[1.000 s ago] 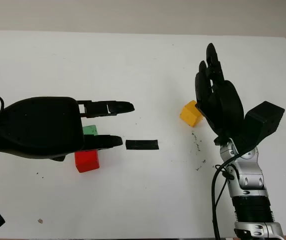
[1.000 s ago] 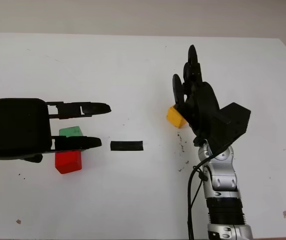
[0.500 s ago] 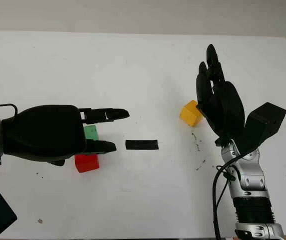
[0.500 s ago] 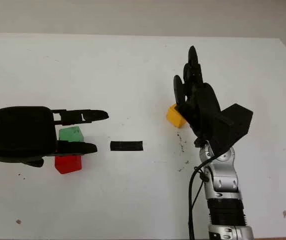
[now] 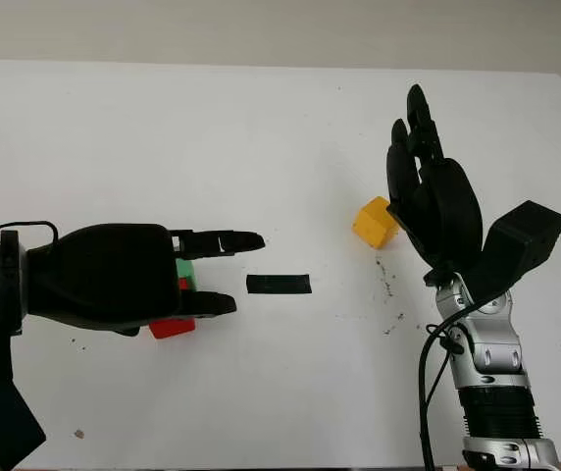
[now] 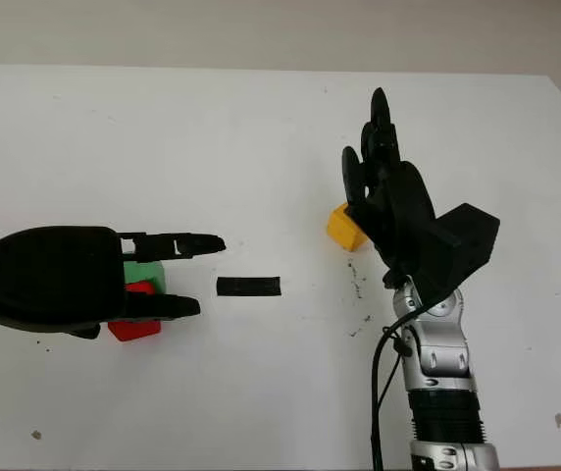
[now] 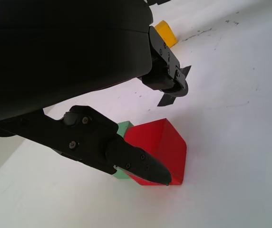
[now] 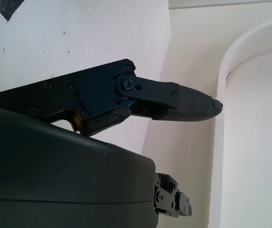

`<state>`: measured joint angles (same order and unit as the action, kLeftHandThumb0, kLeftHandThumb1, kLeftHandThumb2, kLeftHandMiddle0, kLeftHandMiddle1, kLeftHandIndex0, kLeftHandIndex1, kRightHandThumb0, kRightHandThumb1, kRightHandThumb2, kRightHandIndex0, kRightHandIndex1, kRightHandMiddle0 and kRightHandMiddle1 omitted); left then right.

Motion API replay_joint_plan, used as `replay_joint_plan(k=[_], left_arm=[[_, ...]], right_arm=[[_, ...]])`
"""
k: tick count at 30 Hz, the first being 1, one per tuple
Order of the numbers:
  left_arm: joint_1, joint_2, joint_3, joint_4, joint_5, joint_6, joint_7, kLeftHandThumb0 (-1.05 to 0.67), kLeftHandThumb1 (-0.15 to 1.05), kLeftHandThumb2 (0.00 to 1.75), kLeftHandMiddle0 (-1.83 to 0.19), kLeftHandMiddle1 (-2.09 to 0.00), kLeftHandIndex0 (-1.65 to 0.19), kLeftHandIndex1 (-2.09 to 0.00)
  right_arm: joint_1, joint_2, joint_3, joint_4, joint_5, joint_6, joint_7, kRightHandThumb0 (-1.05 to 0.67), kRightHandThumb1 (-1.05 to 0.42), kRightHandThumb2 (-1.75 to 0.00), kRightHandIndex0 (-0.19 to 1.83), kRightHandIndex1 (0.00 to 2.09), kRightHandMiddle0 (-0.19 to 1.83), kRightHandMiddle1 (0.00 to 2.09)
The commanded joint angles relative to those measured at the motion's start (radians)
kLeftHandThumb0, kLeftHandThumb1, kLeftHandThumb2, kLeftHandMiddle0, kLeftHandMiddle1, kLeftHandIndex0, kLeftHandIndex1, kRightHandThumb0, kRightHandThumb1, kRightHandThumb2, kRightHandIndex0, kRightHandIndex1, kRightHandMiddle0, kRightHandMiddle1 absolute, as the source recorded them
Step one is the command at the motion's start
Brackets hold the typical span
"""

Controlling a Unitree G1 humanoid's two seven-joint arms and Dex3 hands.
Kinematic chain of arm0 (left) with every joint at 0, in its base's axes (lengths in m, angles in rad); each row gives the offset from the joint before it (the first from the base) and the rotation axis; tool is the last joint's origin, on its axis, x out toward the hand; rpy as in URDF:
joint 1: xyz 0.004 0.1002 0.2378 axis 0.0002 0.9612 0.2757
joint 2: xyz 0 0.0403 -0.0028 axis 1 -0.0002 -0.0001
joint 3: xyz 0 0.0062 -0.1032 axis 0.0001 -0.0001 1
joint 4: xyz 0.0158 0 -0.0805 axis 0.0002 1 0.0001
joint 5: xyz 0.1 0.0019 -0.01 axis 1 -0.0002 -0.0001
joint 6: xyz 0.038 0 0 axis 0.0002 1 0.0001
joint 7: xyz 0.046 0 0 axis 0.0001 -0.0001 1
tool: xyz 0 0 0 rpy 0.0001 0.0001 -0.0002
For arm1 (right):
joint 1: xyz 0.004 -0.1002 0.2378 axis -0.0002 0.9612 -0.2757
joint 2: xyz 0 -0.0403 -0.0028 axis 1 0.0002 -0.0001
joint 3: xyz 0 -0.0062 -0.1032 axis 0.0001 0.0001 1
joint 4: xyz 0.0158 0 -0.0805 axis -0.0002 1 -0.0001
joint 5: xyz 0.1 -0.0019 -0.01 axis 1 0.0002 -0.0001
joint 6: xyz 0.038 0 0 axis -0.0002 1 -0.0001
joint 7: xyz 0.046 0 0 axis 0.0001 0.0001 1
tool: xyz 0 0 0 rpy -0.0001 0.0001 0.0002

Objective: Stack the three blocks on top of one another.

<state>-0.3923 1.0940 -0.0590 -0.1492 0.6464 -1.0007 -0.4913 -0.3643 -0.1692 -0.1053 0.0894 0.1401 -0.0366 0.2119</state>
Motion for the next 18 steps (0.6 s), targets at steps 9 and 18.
replay_joint_plan(k=[9,18], left_arm=[[0.011,-0.072,-0.001,0.024,0.097,-0.044,0.111,-0.42,0.94,0.06,0.12,-0.06,-0.6,-0.15],[0.011,-0.061,0.0,0.019,0.116,-0.034,0.12,-0.41,0.95,0.05,0.09,-0.05,-0.45,-0.59]], right_arm=[[0.01,-0.016,-0.013,-0.044,0.006,0.013,0.006,-0.75,-1.05,-0.56,-0.19,0.0,-0.19,0.0],[0.01,-0.024,-0.015,-0.035,0.002,-0.004,0.019,-0.74,-1.05,-0.59,-0.19,0.0,-0.19,0.0]])
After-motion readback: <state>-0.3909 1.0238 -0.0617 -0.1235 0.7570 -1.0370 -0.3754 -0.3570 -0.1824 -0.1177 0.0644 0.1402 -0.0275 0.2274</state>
